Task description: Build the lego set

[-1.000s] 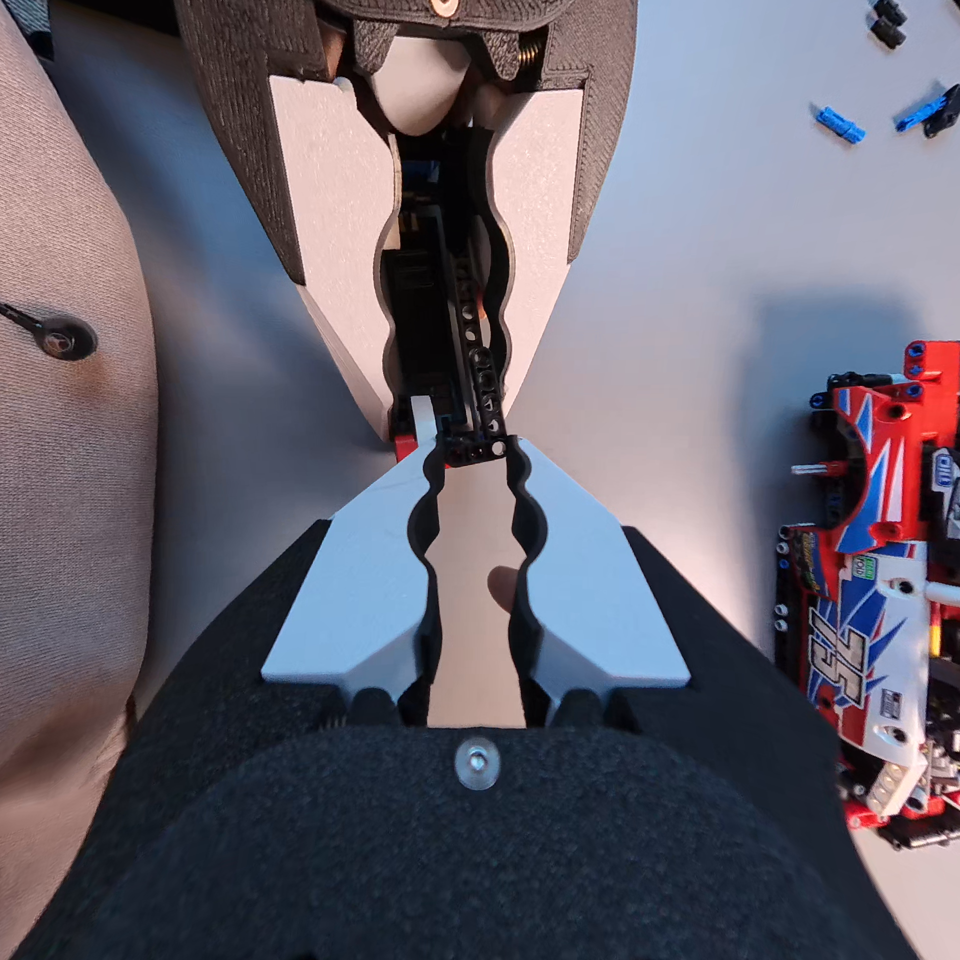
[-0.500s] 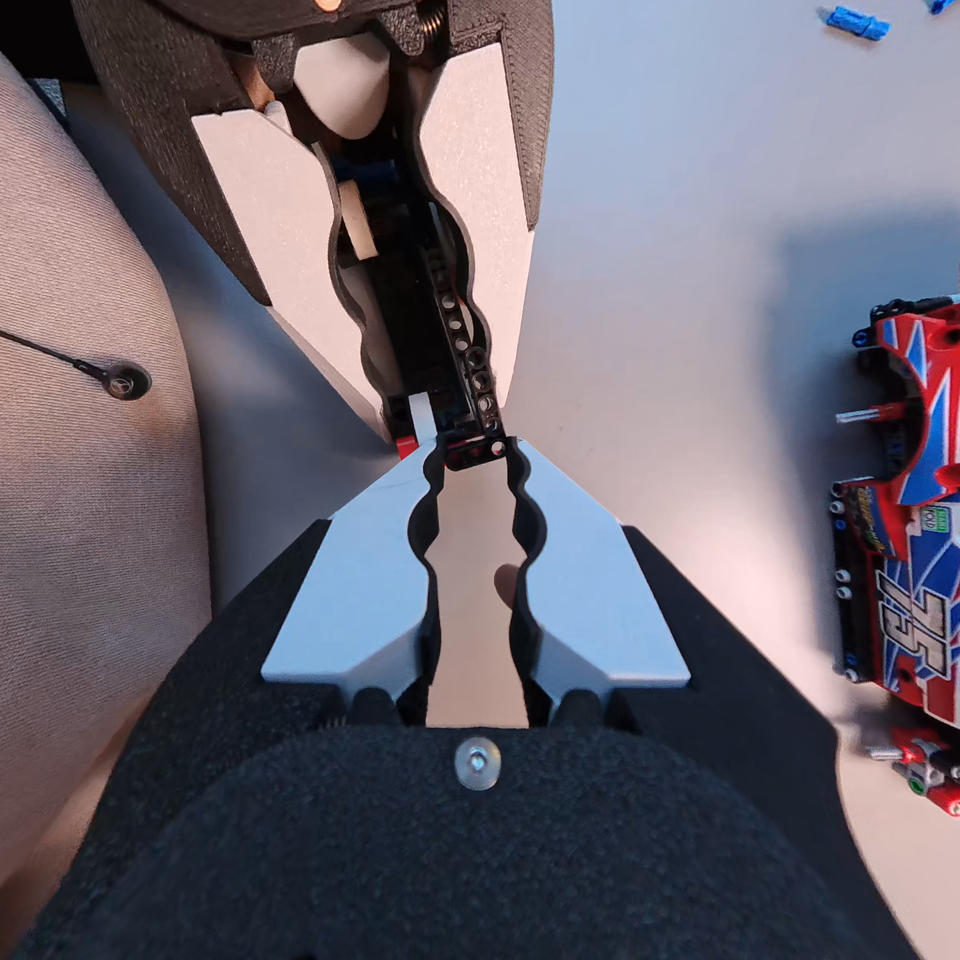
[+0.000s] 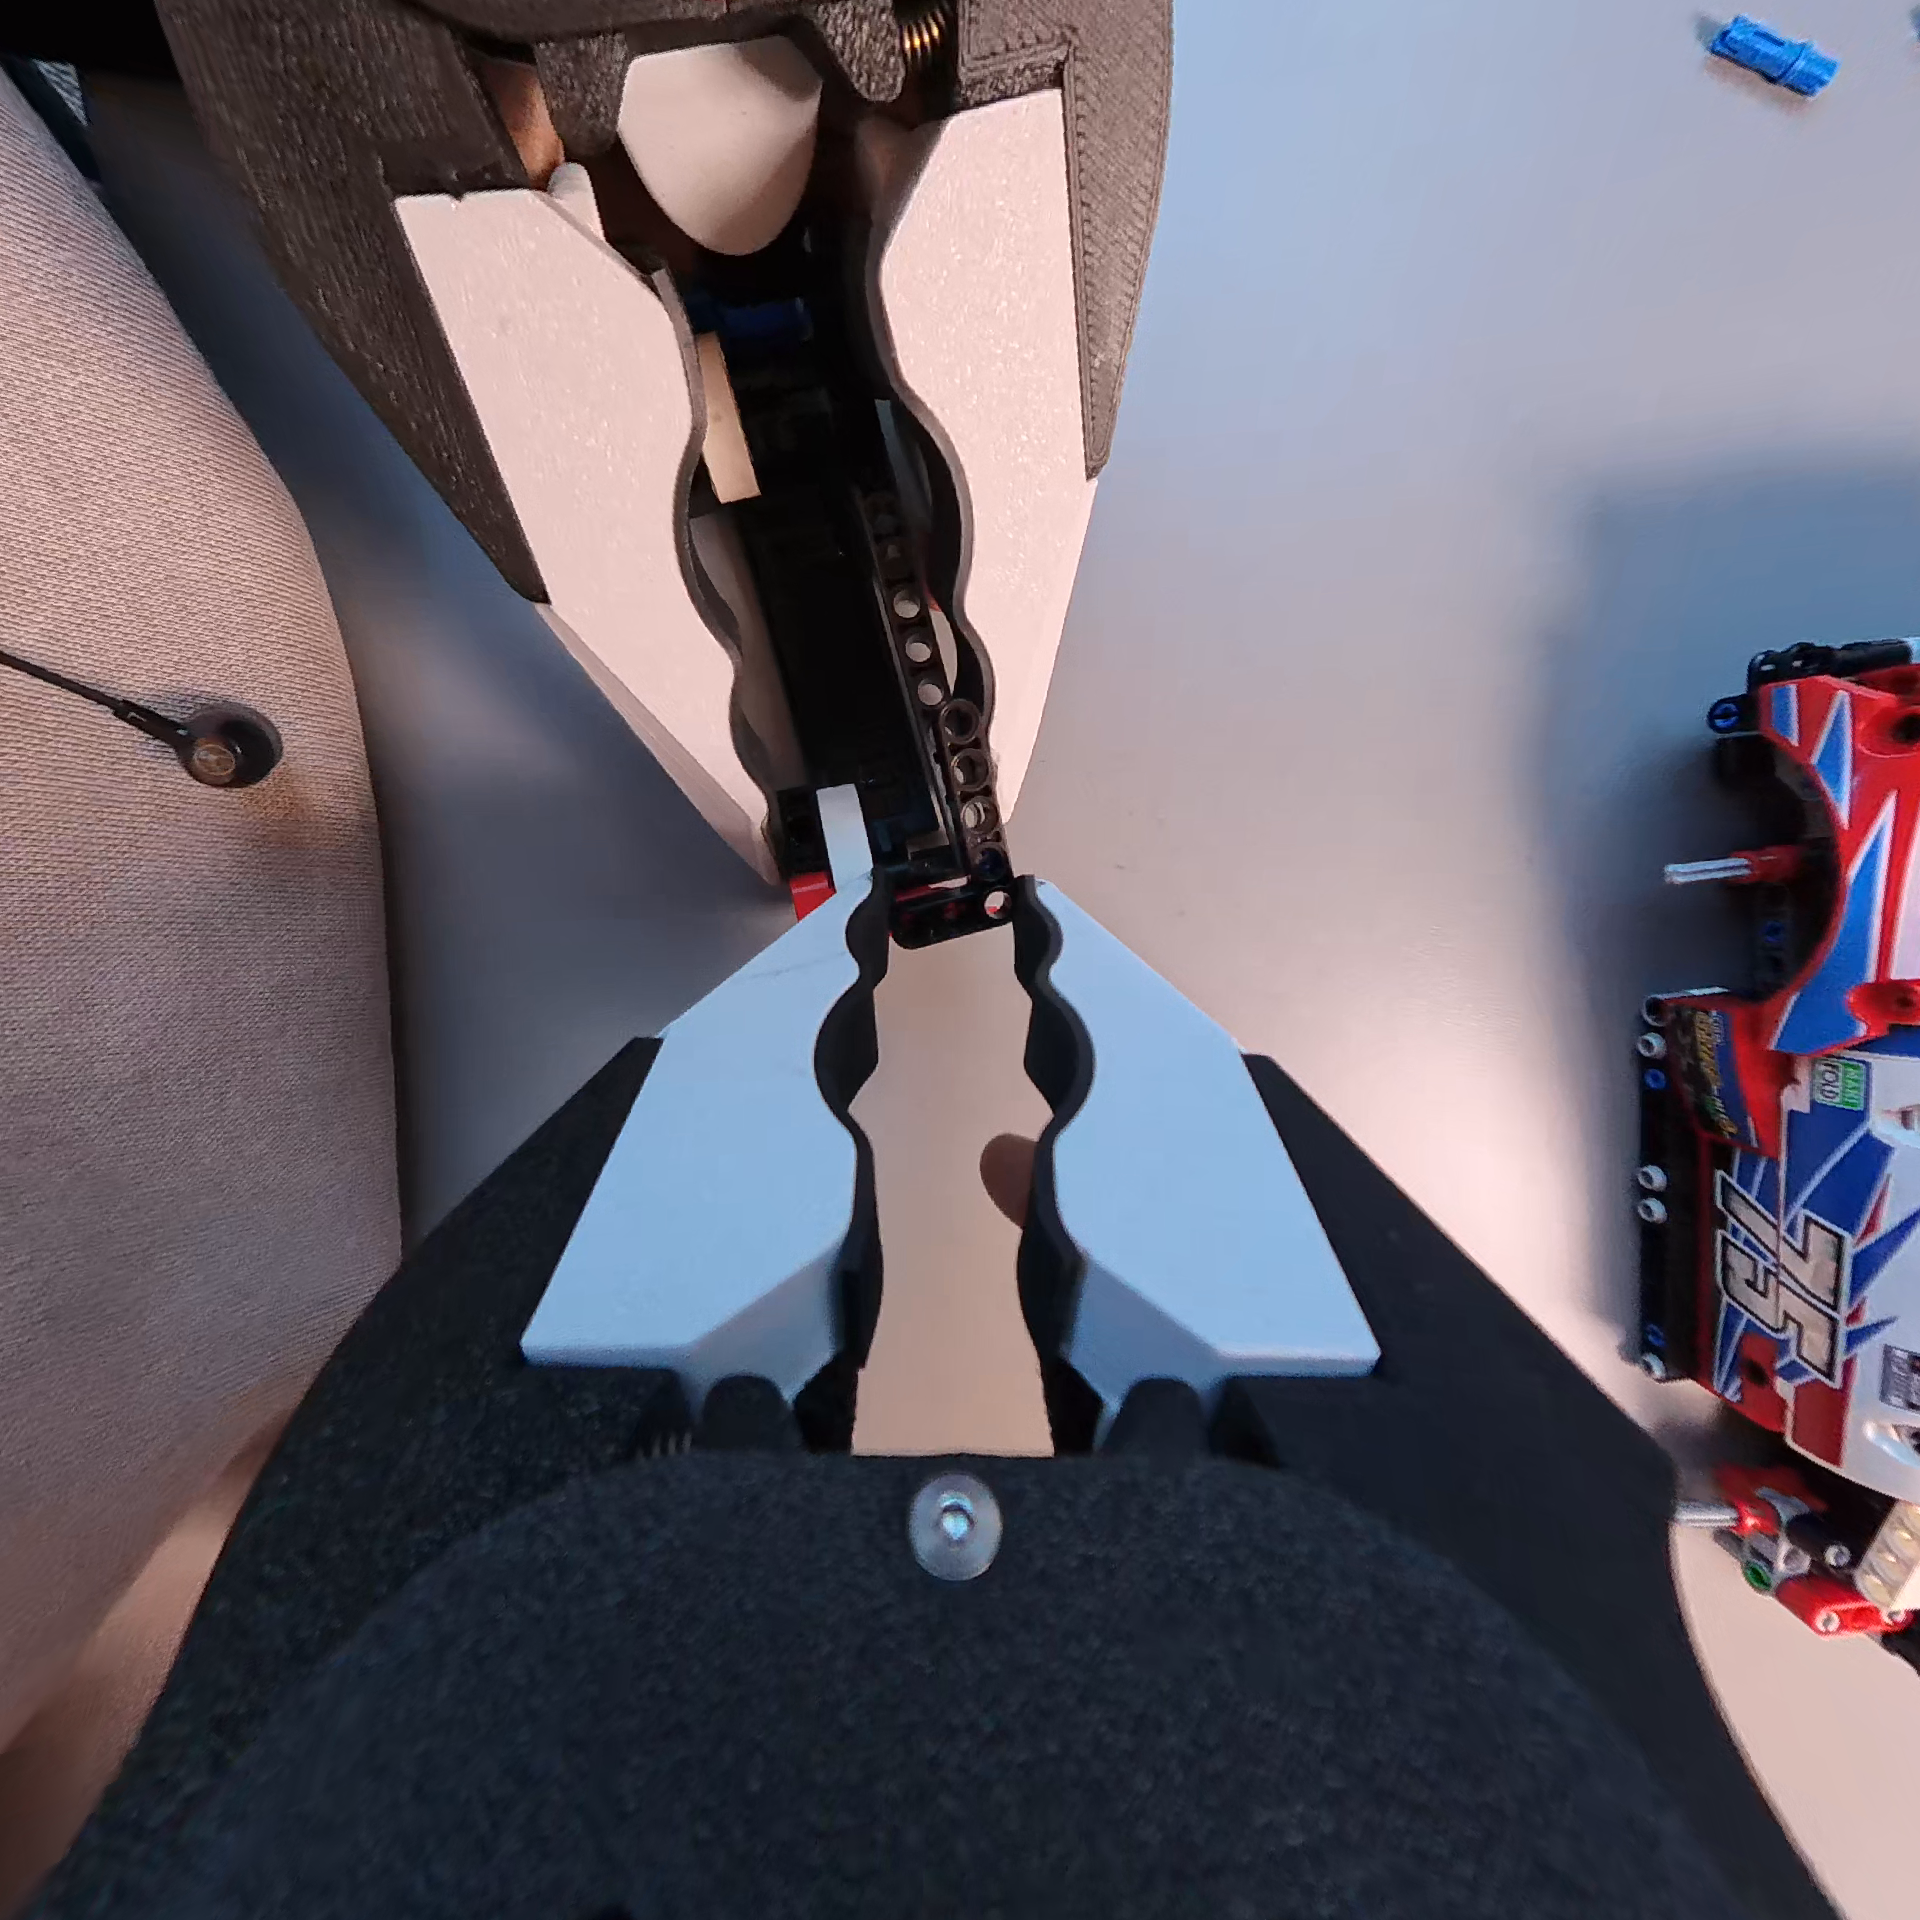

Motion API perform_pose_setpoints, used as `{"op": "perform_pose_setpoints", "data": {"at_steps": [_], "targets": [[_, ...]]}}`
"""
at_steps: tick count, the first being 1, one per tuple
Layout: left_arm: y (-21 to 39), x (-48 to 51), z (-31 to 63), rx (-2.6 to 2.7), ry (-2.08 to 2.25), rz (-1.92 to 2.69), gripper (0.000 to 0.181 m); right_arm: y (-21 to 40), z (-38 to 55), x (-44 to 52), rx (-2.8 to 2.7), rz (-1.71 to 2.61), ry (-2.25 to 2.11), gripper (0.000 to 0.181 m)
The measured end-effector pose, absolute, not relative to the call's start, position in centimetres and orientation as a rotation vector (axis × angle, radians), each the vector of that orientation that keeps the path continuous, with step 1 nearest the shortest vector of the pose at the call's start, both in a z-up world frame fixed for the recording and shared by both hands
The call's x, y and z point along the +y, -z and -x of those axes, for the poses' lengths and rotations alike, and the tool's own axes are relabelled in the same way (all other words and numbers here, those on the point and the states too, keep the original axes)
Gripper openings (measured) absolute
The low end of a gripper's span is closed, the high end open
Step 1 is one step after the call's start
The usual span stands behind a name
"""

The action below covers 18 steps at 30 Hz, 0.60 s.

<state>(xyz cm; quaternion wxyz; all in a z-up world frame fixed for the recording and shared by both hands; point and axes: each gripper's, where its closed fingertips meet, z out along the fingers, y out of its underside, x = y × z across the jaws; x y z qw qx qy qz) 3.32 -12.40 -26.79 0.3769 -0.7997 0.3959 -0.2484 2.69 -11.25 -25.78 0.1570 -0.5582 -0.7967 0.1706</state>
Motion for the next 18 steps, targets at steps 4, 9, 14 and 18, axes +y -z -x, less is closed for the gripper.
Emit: {"op": "perform_pose_setpoints", "data": {"at_steps": [4,9,14,18], "targets": [[26.79,-12.41,-3.32,1.012,0.638,2.046,0.039,25.8,-2.7,-11.24,-2.273,1.615,-0.488,0.021],[26.81,-12.42,-3.34,1.021,0.619,2.038,0.039,25.73,-2.75,-11.31,-2.23,1.638,-0.434,0.02],[26.78,-12.5,-3.45,1.034,0.609,2.027,0.039,25.76,-2.9,-11.37,-2.18,1.696,-0.452,0.02],[26.76,-12.68,-3.62,1.039,0.622,2.026,0.039,25.89,-3.05,-11.53,-2.184,1.755,-0.534,0.02]]}}
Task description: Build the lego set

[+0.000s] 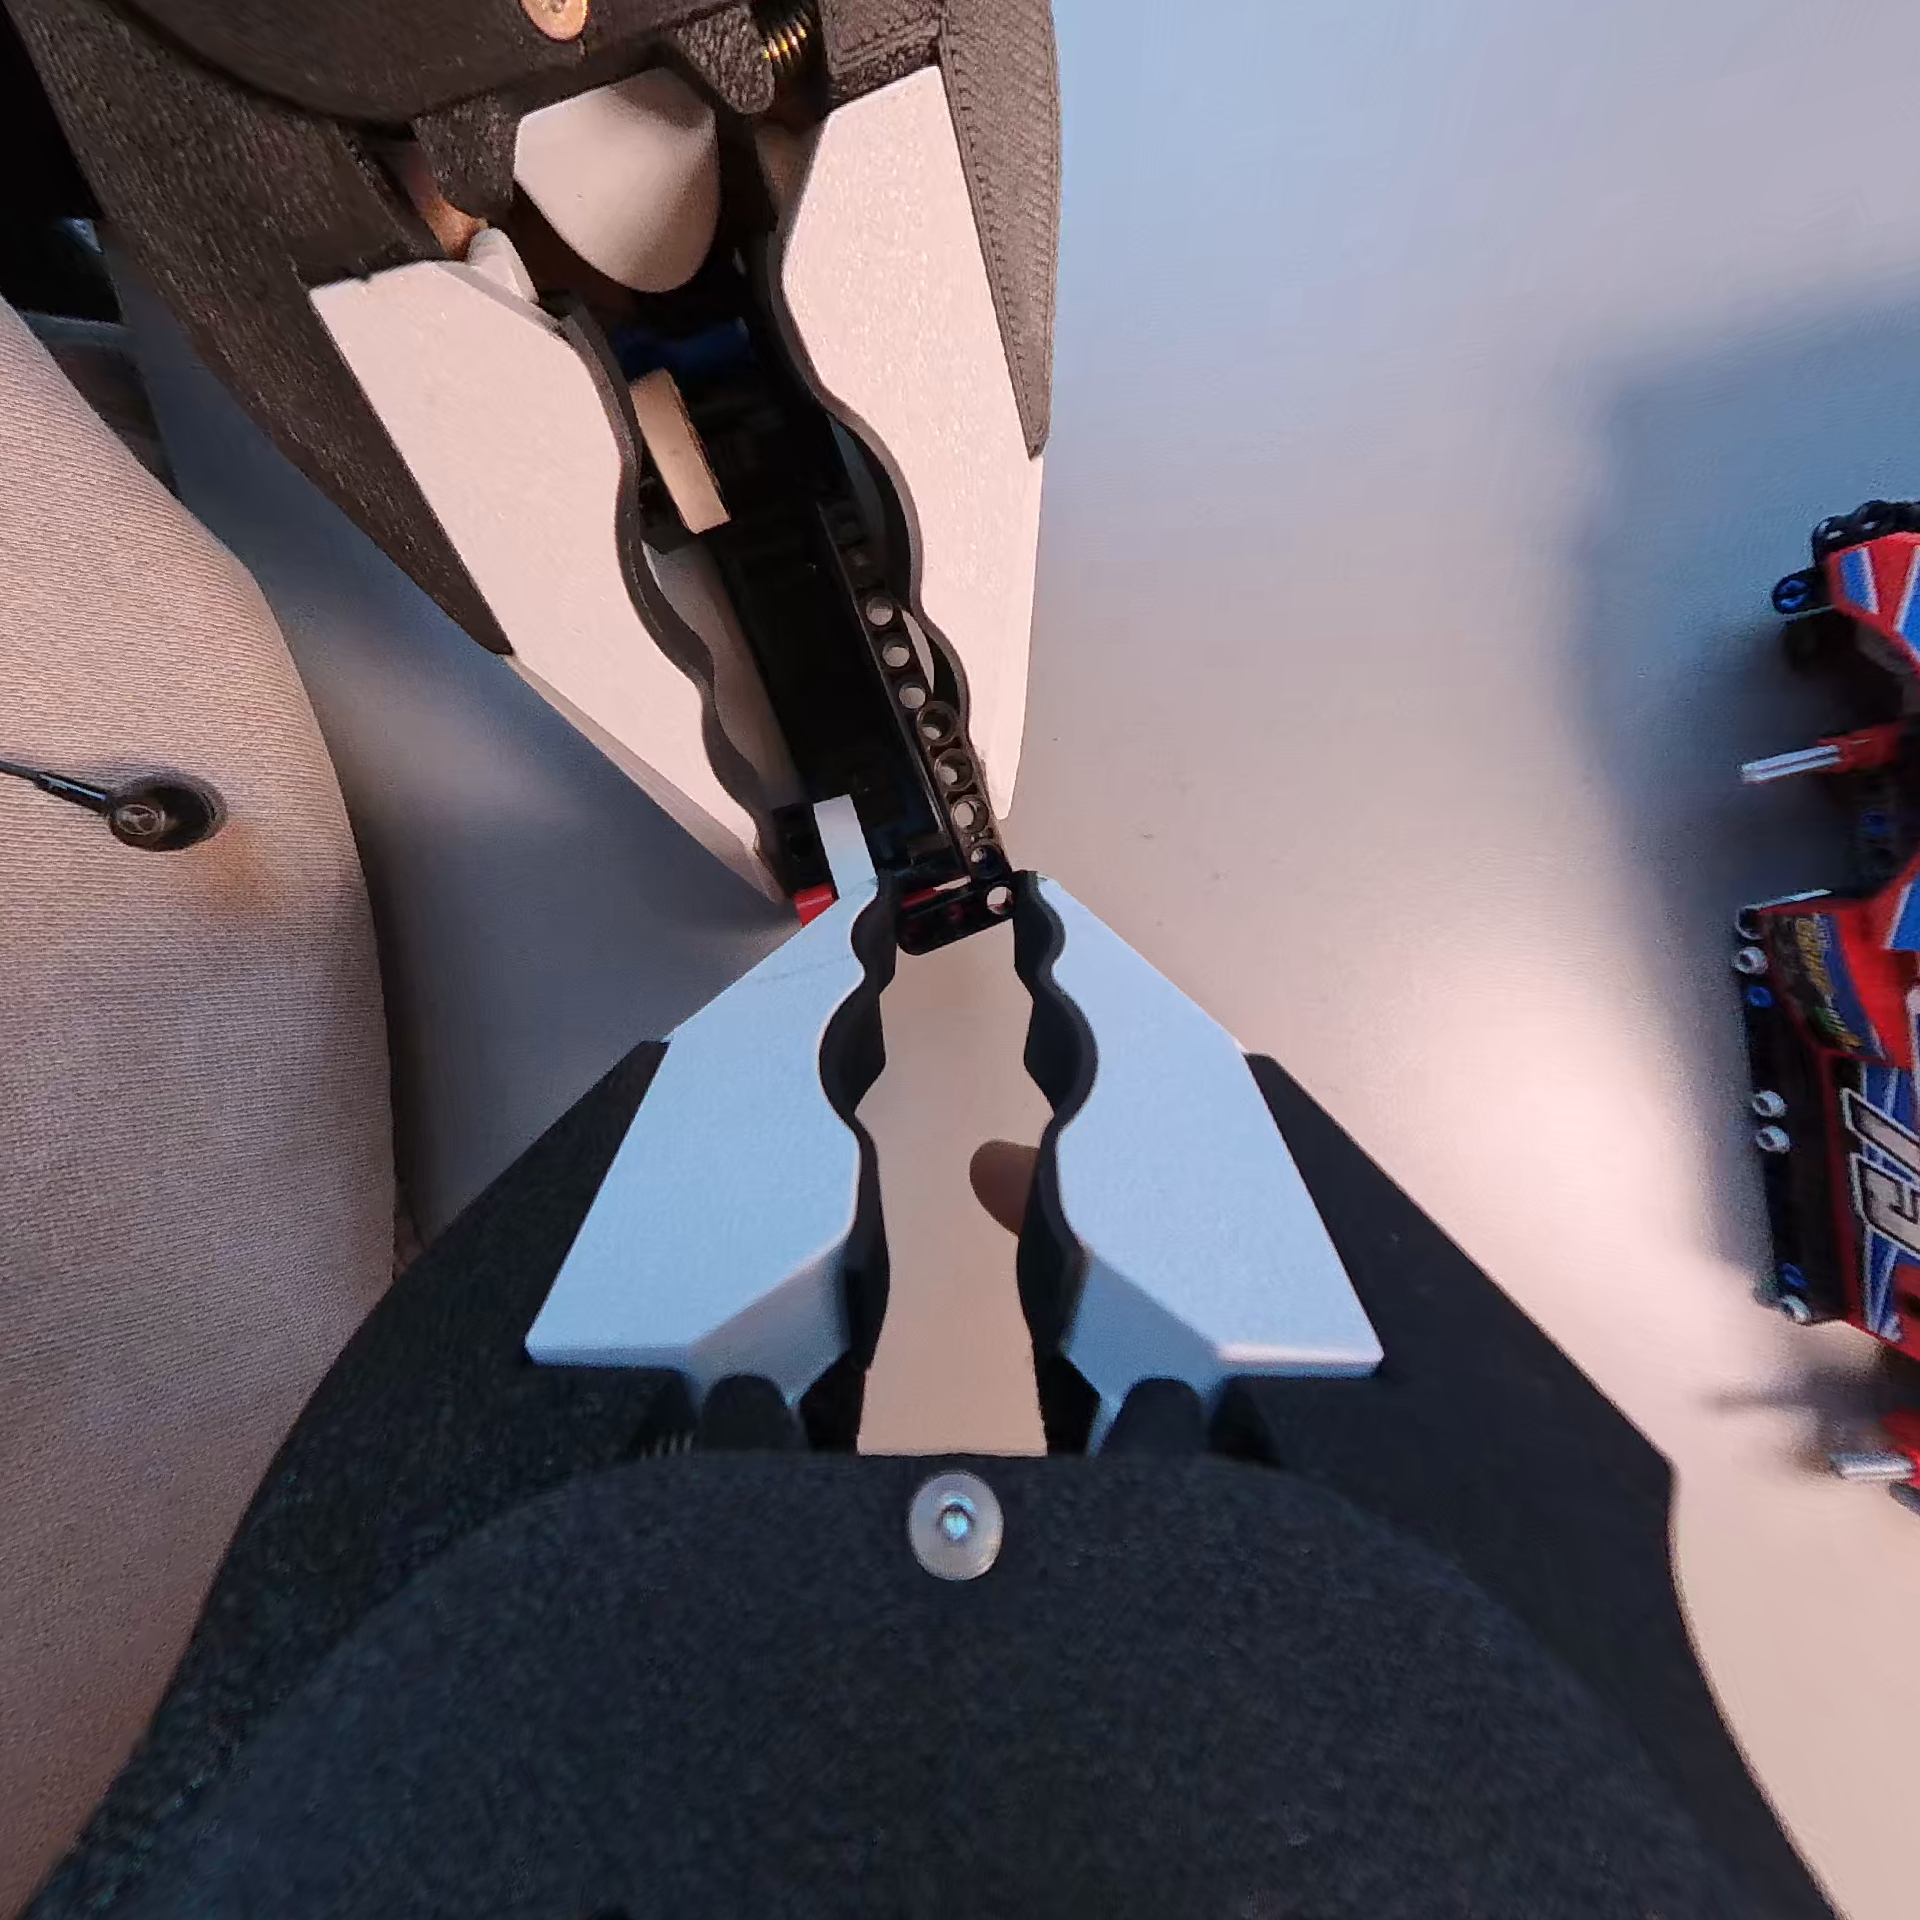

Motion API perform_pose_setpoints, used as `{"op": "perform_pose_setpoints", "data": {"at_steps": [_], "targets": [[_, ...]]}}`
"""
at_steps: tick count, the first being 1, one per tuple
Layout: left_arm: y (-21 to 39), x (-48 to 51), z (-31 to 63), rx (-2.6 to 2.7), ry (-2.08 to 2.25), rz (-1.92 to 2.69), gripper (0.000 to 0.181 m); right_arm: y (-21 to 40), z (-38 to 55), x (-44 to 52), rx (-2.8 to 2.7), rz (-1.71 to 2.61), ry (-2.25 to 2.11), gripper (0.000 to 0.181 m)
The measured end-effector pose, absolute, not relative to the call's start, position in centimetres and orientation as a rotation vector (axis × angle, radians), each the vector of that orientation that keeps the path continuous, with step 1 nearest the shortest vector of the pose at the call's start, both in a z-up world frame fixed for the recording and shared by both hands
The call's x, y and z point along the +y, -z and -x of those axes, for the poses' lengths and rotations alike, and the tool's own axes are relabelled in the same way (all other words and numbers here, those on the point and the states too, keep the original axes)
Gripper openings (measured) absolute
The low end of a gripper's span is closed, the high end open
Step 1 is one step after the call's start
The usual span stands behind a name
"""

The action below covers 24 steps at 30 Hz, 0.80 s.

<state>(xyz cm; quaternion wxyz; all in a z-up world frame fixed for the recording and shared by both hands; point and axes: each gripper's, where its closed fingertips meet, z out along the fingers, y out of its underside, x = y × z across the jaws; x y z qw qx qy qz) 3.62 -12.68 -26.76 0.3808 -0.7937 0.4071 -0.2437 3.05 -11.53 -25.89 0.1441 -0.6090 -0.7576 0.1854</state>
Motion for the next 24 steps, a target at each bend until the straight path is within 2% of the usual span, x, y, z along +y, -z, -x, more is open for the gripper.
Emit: {"op": "perform_pose_setpoints", "data": {"at_steps": [21,24], "targets": [[26.67,-12.89,-3.84,1.04,0.631,2.019,0.04,26.09,-3.23,-11.53,-2.216,1.79,-0.523,0.02],[26.65,-12.92,-3.91,1.051,0.607,2.007,0.039,25.42,-3.13,-12.31,-2.189,1.833,-0.741,0.034]]}}
